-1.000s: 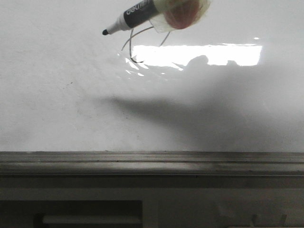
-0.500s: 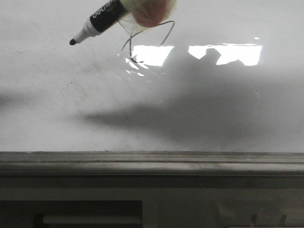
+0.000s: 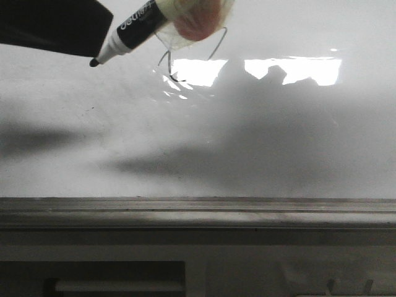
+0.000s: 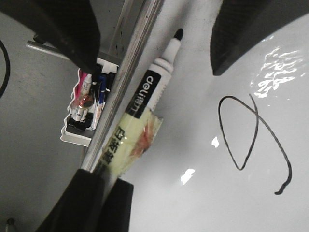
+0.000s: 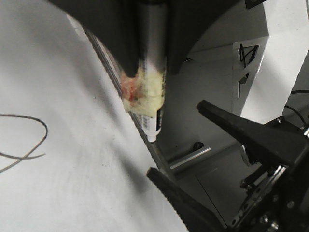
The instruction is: Write number 6 on whiteboard
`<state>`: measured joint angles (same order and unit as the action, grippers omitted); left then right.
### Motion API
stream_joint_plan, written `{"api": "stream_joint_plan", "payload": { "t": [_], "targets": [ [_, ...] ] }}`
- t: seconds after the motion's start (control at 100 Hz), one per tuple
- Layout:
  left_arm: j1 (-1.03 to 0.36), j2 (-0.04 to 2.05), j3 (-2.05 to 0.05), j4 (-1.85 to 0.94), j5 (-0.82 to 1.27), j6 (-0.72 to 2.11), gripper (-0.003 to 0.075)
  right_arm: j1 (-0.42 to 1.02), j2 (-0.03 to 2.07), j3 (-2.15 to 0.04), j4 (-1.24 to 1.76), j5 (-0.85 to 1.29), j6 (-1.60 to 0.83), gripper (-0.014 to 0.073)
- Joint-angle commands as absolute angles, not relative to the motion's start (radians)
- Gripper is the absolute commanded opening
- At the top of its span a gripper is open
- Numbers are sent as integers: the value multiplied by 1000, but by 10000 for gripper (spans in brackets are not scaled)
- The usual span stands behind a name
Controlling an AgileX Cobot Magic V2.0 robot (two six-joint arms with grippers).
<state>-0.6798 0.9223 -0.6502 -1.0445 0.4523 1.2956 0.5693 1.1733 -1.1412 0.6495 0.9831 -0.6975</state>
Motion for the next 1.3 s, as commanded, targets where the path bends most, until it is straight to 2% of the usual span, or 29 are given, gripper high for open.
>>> {"api": "stream_joint_plan", "payload": {
  "t": [0.0,0.35,0.68,0.8,0.92,0.97,1.04,1.21,1.29],
  "targets": [
    [-706,938,-691,-1077,388,1301,440,570,1157,-1179,683,965,-703,-45],
    [-754,1029,-760,-1066,359,1301,420,570,1157,-1179,681,974,-703,-45],
    [-754,1057,-761,-1057,382,1301,245,570,1157,-1179,681,976,-703,-45],
    [-754,1057,-761,-1057,382,1301,136,570,1157,-1179,681,976,-703,-45],
    [-754,1057,-761,-1057,382,1301,-22,570,1157,-1179,681,976,-703,-43],
    [-754,1057,-761,-1057,382,1301,-20,570,1157,-1179,681,984,-703,-36],
    [-754,1057,-761,-1057,382,1301,-20,570,1157,-1179,681,993,-703,25],
    [-754,1055,-761,-1057,384,1290,-20,568,1157,-1179,681,966,-703,331],
    [-754,1046,-761,-1057,381,1259,-20,553,1146,-1179,681,945,-691,411]
  ]
}}
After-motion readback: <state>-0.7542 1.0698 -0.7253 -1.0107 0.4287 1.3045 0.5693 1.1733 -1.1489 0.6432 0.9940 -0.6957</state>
